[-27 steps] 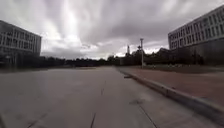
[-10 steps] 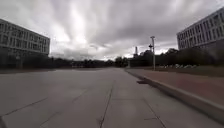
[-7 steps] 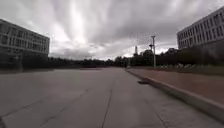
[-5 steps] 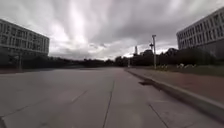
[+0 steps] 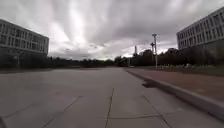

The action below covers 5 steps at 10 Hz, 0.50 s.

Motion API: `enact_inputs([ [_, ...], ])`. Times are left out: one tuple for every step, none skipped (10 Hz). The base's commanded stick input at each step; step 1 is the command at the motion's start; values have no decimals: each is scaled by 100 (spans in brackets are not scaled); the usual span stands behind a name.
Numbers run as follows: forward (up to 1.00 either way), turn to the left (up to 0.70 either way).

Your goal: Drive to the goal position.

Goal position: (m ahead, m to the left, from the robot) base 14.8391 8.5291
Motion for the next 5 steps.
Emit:
enact_inputs([
  [70, 0],
  [70, 0],
  [70, 0],
  [70, 0],
  [70, 0],
])
